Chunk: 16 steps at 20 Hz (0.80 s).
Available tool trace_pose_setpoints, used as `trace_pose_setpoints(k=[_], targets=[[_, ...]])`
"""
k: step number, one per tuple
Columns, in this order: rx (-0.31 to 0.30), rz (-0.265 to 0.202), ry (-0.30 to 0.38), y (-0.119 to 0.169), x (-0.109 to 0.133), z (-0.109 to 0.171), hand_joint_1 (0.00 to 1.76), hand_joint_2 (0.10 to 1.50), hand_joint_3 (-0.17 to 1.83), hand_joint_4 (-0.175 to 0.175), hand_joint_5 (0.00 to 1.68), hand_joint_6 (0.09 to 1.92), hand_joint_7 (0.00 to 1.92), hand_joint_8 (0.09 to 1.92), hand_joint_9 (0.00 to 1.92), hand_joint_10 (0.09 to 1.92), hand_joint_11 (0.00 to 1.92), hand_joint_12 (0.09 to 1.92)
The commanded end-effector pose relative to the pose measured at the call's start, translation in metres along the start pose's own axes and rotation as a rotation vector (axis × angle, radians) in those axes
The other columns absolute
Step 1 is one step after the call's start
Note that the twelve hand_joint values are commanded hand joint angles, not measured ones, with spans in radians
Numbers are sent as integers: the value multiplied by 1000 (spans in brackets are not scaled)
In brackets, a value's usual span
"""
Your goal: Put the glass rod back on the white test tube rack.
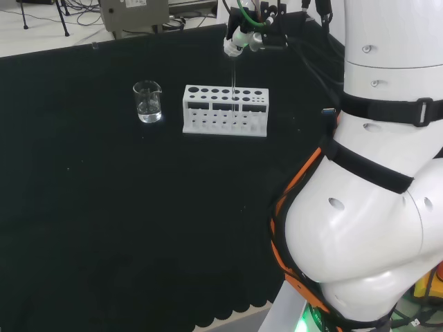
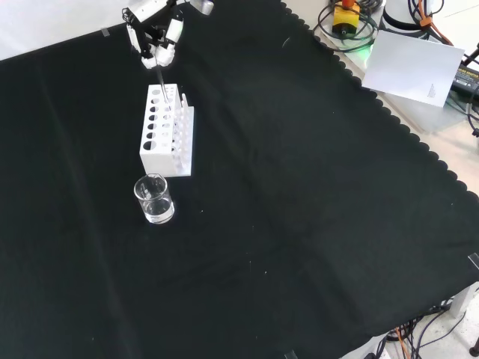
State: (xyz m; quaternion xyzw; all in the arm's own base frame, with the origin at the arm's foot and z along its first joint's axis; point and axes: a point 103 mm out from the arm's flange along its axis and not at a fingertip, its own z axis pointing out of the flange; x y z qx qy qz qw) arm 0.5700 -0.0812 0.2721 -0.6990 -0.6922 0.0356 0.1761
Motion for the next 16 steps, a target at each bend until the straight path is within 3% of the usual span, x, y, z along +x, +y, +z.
trace_pose_setpoints(k=[1, 2, 5, 7, 9, 12, 16], targets=[[-1, -1, 10, 0, 0, 0, 1233, 1026, -175, -175, 1501, 89, 1578, 880, 1920, 434, 1820, 832], [1, -1, 10, 0, 0, 1, 1232, 1025, -175, -175, 1502, 87, 1582, 853, 1920, 437, 1828, 818], [5, 1, 12, -1, -1, 2, 1297, 1075, -175, -175, 1399, 87, 1314, 869, 1905, 440, 1819, 828], [6, 1, 11, -1, -1, 2, 1314, 1046, -175, -175, 1441, 87, 1376, 528, 1910, 432, 1826, 830], [13, 0, -5, 0, -1, 2, 1320, 1030, -175, -175, 1454, 114, 1433, 331, 1917, 427, 1838, 825], [20, 1, -3, 0, -1, 2, 1322, 1043, -175, -175, 1380, 95, 1454, 406, 1920, 471, 1865, 842], [23, 4, -4, -1, -1, 2, 1324, 1037, -175, -175, 1314, 236, 1558, 183, 1920, 529, 1894, 870]])
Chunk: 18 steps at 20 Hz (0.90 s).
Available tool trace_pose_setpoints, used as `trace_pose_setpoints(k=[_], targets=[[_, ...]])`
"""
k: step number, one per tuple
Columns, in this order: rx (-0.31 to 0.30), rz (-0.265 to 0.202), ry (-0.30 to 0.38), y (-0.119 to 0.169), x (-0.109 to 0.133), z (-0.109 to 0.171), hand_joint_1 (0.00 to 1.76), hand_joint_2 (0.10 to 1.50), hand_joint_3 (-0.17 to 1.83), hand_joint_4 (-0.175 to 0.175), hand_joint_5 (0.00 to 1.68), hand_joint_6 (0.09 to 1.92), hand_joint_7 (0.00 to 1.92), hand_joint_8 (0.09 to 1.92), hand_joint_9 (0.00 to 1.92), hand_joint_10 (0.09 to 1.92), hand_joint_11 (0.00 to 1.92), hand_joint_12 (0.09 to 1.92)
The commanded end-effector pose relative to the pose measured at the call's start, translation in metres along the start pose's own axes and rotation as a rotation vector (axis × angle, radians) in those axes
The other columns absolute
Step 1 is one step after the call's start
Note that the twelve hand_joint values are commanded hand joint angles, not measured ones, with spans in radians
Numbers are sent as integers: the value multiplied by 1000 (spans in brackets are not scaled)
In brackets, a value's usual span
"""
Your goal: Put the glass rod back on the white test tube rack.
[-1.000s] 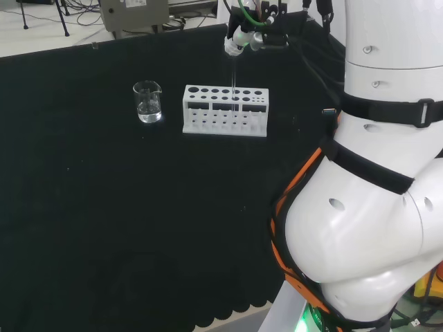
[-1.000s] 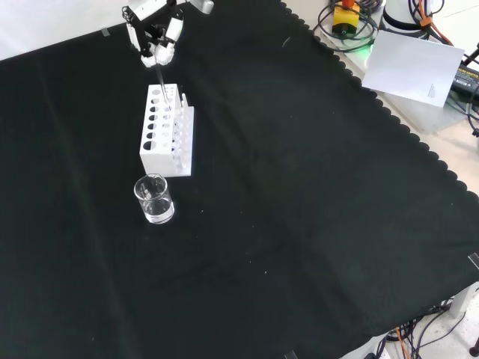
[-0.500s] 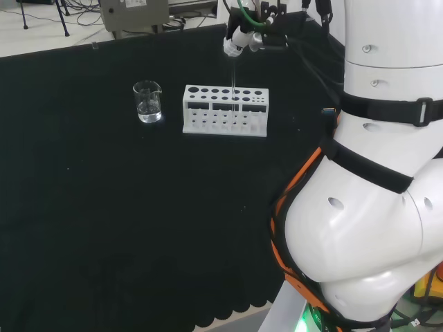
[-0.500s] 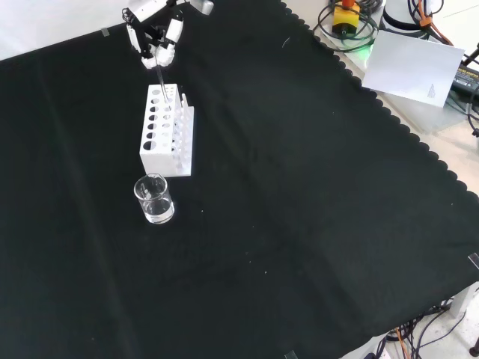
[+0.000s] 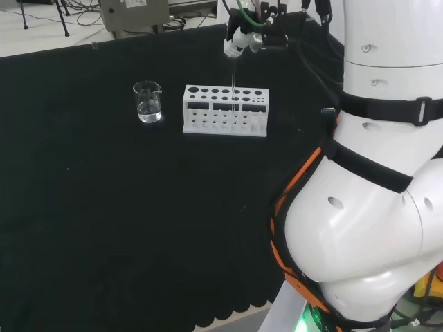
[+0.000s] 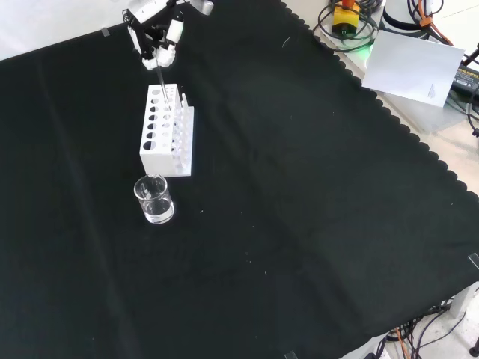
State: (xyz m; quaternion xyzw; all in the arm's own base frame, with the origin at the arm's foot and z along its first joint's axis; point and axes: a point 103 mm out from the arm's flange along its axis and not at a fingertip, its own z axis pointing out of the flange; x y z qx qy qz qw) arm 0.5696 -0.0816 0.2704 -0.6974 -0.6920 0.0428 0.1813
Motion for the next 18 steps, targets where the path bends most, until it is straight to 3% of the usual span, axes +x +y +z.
trace_pose_setpoints(k=[1, 6, 10, 18], targets=[[7, 6, -4, -1, -1, 0, 1324, 1038, -175, -175, 1291, 288, 1573, 144, 1920, 535, 1898, 873], [9, 8, -10, -3, -1, -4, 1411, 998, -175, -175, 1079, 559, 1564, 87, 1920, 562, 1920, 941], [12, 9, -12, -3, 0, -5, 1370, 886, -175, -175, 979, 637, 1535, 87, 1920, 574, 1920, 1001], [17, 24, -26, -5, 0, -12, 1364, 839, -175, -175, 841, 719, 1476, 87, 1920, 582, 1920, 1089]])
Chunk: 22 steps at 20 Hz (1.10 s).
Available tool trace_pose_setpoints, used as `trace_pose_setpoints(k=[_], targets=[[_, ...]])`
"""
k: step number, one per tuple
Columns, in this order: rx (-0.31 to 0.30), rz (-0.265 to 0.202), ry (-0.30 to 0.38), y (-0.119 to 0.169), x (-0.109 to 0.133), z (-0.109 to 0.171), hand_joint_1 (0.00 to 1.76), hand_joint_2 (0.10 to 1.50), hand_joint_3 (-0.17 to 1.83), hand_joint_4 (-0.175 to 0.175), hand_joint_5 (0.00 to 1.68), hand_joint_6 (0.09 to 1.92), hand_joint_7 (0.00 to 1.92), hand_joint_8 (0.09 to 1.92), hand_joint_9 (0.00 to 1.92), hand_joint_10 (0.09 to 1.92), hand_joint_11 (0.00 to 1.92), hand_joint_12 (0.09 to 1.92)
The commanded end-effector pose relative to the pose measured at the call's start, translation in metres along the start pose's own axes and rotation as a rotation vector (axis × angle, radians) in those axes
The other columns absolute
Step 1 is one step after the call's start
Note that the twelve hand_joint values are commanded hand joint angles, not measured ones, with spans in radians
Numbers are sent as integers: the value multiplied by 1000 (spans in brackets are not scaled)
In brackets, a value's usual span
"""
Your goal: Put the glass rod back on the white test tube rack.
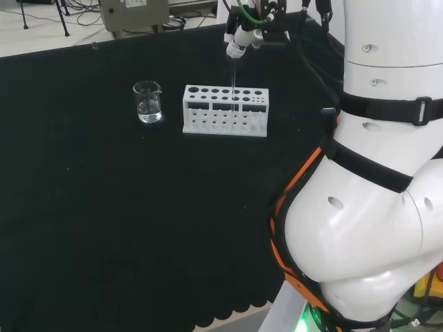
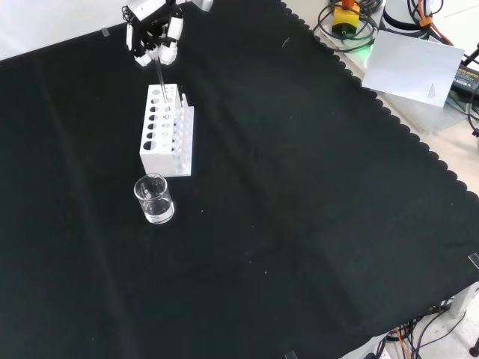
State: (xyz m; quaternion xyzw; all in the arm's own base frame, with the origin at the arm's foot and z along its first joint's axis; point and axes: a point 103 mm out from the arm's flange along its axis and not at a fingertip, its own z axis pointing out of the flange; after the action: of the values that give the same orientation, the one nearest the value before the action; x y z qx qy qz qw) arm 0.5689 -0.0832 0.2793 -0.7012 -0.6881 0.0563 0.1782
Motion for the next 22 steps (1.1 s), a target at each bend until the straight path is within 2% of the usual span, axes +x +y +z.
trace_pose_setpoints(k=[1, 13, 22], targets=[[5, 11, -4, -2, -1, -4, 1366, 838, -175, -175, 827, 723, 1468, 87, 1920, 584, 1920, 1097], [9, 22, -2, -6, -3, -7, 1377, 832, -175, -175, 761, 736, 1421, 87, 1920, 599, 1920, 1135], [0, 10, -2, -11, 1, -11, 1380, 830, -175, -175, 753, 741, 1418, 87, 1920, 609, 1920, 1152]])
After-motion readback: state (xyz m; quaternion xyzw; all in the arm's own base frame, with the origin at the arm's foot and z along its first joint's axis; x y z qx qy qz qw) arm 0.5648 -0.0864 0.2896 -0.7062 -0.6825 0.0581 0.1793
